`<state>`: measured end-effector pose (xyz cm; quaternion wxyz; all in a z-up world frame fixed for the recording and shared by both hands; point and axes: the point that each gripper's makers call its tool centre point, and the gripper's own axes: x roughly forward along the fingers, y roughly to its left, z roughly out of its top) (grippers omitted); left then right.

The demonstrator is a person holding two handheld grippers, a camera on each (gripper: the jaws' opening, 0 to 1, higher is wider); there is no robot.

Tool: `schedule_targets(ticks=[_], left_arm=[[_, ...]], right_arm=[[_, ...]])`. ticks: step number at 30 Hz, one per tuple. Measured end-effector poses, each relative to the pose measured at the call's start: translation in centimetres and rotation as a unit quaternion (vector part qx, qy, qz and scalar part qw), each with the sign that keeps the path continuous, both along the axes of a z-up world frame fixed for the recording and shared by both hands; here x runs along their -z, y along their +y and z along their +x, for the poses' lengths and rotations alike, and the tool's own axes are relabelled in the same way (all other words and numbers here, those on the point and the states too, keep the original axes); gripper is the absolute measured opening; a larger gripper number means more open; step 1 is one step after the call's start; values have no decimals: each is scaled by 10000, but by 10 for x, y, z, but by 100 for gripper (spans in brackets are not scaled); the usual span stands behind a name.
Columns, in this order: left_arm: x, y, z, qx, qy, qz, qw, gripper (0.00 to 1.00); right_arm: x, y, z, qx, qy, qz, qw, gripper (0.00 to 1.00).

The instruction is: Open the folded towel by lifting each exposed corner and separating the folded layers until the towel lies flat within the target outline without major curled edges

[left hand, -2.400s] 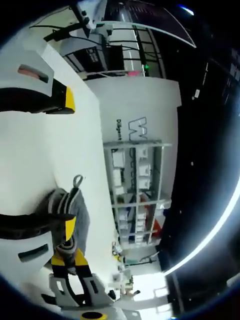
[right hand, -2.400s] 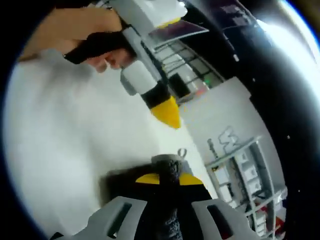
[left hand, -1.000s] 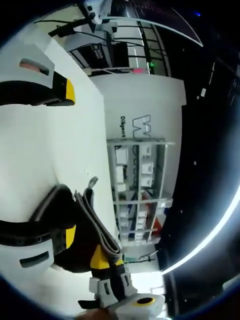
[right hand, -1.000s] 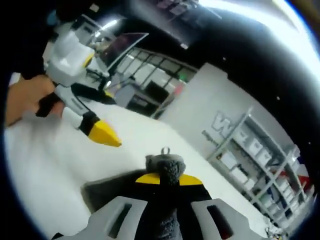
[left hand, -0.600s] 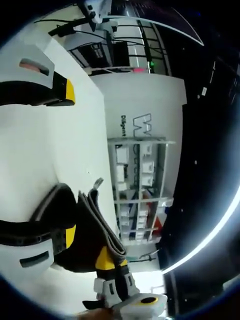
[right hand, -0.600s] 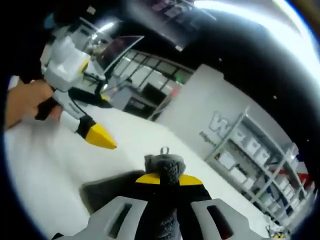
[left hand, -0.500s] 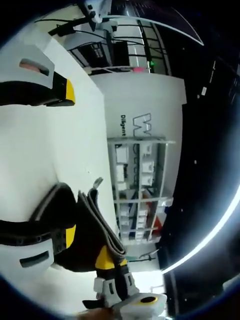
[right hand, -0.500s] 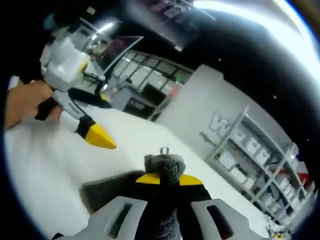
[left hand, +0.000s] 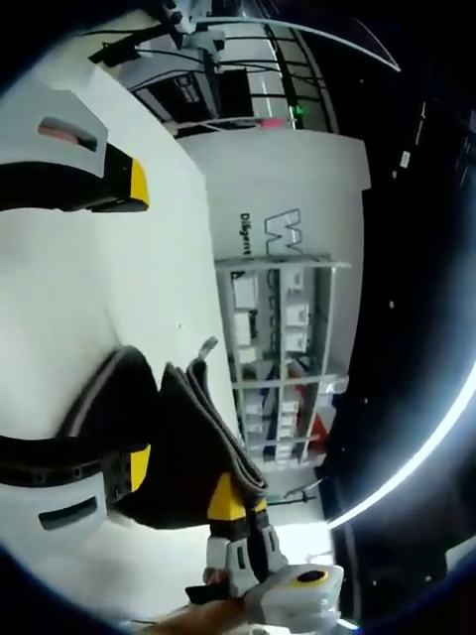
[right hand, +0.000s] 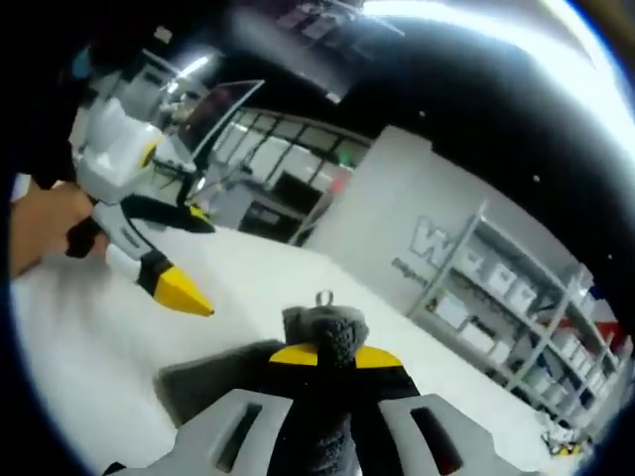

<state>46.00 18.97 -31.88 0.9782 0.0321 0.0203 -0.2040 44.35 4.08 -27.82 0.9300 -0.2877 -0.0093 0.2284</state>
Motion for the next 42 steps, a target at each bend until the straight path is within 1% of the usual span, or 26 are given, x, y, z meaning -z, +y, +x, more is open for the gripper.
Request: schedule_targets(ticks=[2,9,13,19,24,32,33,35,36,42], left_arm=[[0,-1,0,8,-1,15,10000,93],[3,-5,0,82,31,59,9999,93],[4,-8,-1,134,30,102,9999,93],[5,-10,-1,159,42,129,9998,93],[6,-10,-1,165,57,171,9997,93],[7,-12,-1,203,47,193,9996,93],[7,-13,-1,204,43,197,9996,94],[6,-11,0,151,5,229,9996,98],[5,-11,0,151,-29,260,9995,99],[6,-14,-1,203,-38,288,9994,99]], right_arm=[[-2,-3,0,12,63,166,9998,3],[-2,-11,1,74,17,258,9996,3],[-6,-21,3,135,7,420,9990,3],[-8,-37,4,235,70,816,9964,3],[-7,-45,4,316,-5,913,9953,3],[-10,-66,7,422,61,1303,9906,3],[-9,-68,7,435,74,1332,9901,3],[-8,-72,7,478,64,1353,9896,3],[-7,-74,7,504,62,1369,9893,3],[-6,-83,6,595,40,1503,9868,3]])
